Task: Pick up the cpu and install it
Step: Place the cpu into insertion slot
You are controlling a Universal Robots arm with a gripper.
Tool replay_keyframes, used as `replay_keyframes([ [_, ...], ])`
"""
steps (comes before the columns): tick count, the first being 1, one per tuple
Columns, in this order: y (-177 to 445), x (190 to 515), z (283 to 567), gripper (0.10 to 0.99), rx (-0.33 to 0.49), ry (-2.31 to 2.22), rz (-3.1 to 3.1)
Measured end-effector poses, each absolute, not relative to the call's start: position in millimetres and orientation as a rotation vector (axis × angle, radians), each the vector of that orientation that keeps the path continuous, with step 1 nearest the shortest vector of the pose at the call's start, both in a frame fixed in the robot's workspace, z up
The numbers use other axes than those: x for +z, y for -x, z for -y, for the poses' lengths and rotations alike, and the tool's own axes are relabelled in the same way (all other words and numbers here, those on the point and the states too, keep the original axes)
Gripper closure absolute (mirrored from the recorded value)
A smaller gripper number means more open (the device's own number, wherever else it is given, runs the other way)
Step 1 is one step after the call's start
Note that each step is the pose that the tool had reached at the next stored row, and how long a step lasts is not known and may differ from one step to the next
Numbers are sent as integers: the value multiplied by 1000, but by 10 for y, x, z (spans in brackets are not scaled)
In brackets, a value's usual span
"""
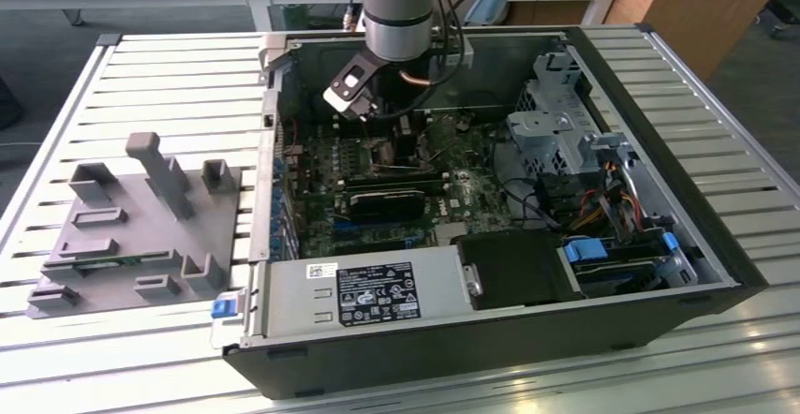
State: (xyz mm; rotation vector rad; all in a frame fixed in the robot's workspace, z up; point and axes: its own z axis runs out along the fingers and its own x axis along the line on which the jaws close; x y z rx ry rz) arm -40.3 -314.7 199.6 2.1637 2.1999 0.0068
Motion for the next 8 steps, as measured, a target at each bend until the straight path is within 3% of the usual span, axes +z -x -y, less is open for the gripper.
replay_keyframes([
  [8,409,1962,3145,549,7,-2163,-2200],
])
